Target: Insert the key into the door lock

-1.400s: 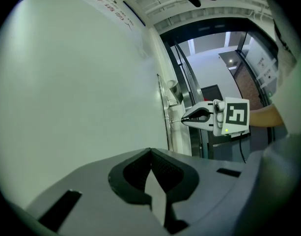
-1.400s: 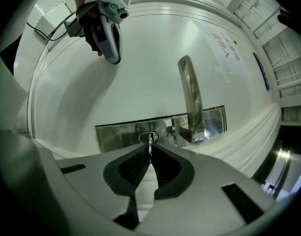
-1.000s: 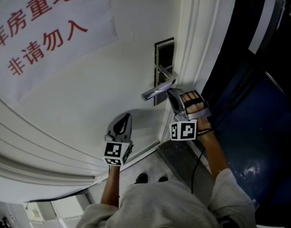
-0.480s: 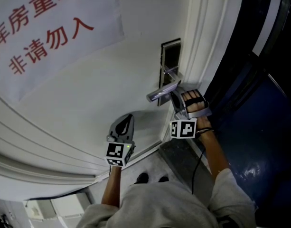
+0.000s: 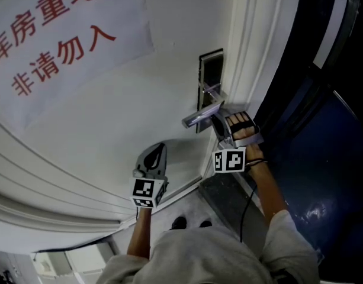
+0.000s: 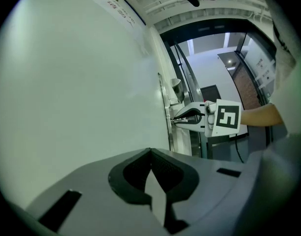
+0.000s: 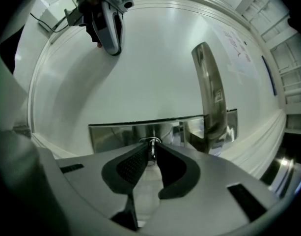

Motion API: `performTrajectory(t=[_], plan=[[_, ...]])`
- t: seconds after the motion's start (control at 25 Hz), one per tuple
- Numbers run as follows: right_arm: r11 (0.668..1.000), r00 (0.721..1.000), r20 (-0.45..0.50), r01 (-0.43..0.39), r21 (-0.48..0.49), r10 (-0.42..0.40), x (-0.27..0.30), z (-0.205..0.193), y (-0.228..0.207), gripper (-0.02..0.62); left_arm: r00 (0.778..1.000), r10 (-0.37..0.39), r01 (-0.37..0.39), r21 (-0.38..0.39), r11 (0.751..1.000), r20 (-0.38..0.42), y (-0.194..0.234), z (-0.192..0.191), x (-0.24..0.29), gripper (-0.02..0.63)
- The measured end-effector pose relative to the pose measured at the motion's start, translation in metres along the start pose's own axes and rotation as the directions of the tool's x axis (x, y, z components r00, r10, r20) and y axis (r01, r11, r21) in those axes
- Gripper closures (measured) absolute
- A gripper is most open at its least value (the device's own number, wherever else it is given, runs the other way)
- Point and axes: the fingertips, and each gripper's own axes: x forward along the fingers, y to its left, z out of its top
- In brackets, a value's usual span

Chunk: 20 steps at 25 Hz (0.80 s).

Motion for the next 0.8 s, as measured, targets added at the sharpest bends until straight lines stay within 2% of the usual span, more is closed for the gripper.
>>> performTrajectory(t=[0.08, 0.12, 0.44, 0.8], plan=[[0.999, 0.999, 0.01, -0.04, 0.01, 0.04, 0.0, 0.001, 0.005, 0.444, 1.0, -0.003, 0.003, 0.001, 1.0, 0.003, -0.002, 0.001, 0.001, 0.589], [0.999, 0.999, 0.014, -0.044, 0.013, 0.044, -0.001, 0.001, 0.006, 0.416, 1.0, -0.004, 0.004, 0.001, 1.0, 0.004, -0.002, 0.001, 0.001, 0.589], [0.999, 1.0, 0.022, -0.003, 0.038, 0.002, -0.012, 0.0, -0.001, 0.416, 1.0, -0.014, 0.014, 0.001, 1.0, -0.001, -0.007, -0.001, 0.002, 0.588], [0.99, 1.0, 0.008, 0.028, 0.138, -0.029, -0.042, -0.009, -0.01, 0.417, 0.999, -0.051, 0.051, 0.008, 0.999, 0.0, -0.017, 0.0, 0.011, 0.589]])
